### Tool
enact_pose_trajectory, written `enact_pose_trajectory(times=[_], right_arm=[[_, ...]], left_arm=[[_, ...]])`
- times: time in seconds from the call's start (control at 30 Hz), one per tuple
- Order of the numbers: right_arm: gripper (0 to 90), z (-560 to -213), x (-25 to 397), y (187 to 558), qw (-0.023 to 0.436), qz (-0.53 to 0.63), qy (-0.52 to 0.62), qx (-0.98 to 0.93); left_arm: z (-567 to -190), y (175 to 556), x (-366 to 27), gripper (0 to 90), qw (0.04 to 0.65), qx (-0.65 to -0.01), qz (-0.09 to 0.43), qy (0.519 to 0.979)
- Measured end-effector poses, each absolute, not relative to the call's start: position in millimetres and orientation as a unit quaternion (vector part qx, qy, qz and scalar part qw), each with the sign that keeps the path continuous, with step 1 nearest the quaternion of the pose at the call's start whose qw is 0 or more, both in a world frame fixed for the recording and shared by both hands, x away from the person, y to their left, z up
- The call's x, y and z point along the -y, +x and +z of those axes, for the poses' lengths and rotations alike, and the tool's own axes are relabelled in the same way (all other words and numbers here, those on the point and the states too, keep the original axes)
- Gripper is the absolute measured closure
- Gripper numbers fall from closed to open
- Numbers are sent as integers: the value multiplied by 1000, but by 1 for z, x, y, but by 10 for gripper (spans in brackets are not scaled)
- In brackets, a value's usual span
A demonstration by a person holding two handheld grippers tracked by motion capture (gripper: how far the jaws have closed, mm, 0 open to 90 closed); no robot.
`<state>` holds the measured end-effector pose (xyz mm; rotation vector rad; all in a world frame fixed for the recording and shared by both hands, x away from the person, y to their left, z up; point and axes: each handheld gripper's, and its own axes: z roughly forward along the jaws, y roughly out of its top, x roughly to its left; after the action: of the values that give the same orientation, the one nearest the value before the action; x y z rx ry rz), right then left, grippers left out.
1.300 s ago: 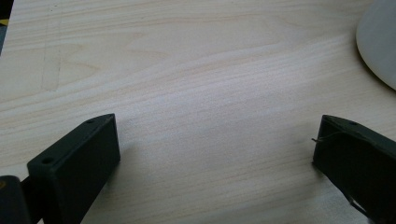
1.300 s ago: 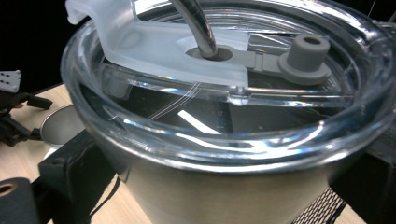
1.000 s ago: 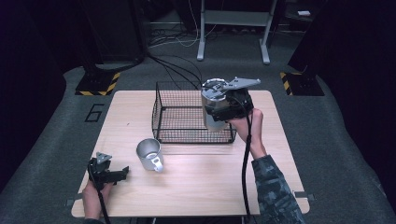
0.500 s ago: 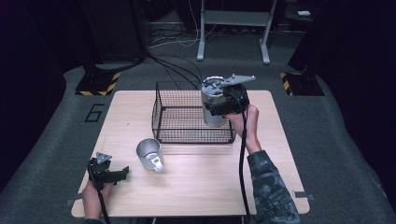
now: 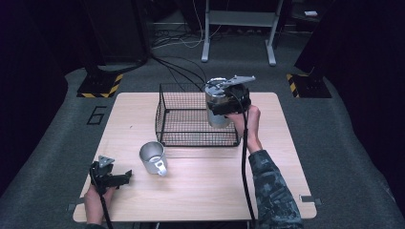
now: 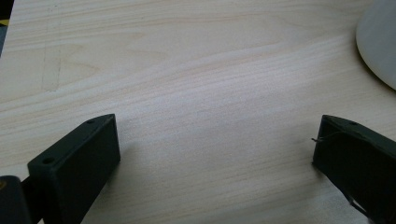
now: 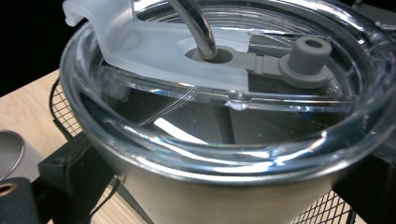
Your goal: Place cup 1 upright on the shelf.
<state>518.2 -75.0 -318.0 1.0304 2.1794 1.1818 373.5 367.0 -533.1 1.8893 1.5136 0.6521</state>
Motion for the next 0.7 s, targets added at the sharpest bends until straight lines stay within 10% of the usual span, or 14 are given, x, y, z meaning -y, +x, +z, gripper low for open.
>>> enact_pose_trajectory(times=[0.7], right_arm=[[31, -349, 56, 544, 226, 398, 390, -799]], left_arm=[[-533, 374, -367, 5, 312, -573, 248, 716]])
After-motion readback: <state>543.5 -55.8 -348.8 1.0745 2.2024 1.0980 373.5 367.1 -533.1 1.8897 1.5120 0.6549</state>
